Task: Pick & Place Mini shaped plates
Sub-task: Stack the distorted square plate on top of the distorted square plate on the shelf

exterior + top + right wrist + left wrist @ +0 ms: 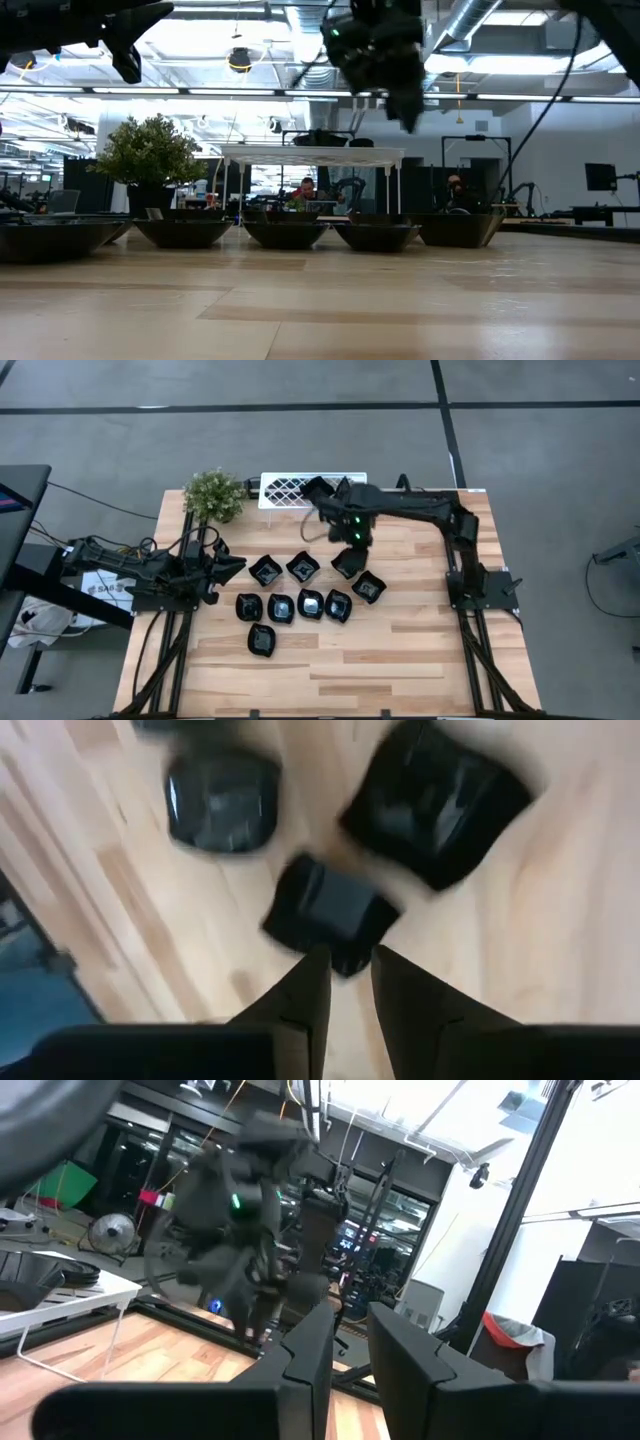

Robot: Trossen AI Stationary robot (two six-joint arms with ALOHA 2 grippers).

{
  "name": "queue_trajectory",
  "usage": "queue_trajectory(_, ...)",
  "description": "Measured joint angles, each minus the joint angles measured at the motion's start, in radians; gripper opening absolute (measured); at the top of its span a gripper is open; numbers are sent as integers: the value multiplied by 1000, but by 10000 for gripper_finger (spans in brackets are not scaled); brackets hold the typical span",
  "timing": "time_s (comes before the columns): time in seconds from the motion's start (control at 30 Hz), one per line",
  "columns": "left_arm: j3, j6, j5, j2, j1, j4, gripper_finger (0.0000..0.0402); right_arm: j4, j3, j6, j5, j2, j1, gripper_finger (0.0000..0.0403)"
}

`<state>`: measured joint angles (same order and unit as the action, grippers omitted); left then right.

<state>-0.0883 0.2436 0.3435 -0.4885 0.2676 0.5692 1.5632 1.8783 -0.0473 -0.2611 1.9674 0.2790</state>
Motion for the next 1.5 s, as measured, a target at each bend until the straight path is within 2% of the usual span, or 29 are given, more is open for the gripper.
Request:
queue_trajectory(0.2, 0, 0, 0, 0, 0, 0, 67, -169, -348, 136, 0, -141, -52, 72)
queue_trajectory(0.33, 0, 0, 0, 0, 0, 0, 67, -389, -556, 239, 24, -247, -69, 72)
queue_trajectory(0.43, 0, 0, 0, 0, 0, 0, 67, -515, -669, 297, 68, -312, -68, 71)
queue_trajectory(0.53, 0, 0, 0, 0, 0, 0, 67, -562, -742, 323, 83, -350, -60, 71)
queue_trajectory(0.93, 0, 0, 0, 0, 0, 0, 67, -655, -862, 340, 78, -361, -50, 71)
queue_trajectory(1.5, 0, 0, 0, 0, 0, 0, 67, -740, -871, 333, 80, -339, -50, 73)
